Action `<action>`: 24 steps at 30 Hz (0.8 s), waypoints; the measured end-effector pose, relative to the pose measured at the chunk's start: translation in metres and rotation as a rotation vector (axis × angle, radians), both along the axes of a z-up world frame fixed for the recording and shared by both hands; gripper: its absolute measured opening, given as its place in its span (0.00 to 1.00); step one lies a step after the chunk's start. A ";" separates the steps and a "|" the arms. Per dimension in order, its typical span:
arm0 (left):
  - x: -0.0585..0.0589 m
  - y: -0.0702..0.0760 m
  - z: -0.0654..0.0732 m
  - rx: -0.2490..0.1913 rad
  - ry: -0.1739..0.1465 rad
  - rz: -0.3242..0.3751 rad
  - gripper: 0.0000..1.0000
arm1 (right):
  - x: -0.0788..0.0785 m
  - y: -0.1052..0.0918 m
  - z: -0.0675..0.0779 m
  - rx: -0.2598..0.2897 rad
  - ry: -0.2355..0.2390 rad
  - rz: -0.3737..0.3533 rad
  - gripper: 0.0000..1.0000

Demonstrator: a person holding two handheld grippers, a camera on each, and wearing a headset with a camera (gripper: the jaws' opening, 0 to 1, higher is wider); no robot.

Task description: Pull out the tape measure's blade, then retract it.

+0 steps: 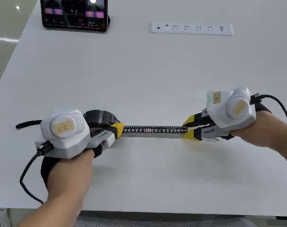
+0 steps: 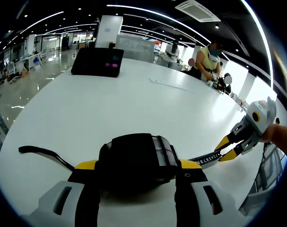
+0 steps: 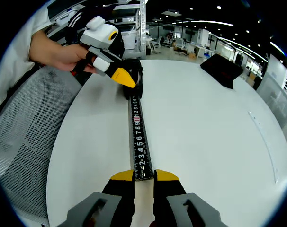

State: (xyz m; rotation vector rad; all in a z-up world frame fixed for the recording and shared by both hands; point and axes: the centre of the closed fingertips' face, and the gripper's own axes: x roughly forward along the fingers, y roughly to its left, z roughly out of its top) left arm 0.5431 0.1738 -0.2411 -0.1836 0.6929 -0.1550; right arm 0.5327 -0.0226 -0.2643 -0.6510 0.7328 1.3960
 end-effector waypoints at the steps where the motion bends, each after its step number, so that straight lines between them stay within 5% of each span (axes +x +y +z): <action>1: 0.000 0.000 0.000 0.000 0.000 0.000 0.60 | 0.000 0.001 -0.001 0.000 0.001 0.001 0.10; 24: 0.000 0.001 0.000 -0.013 -0.003 0.000 0.60 | -0.003 0.027 -0.003 0.035 0.031 0.008 0.11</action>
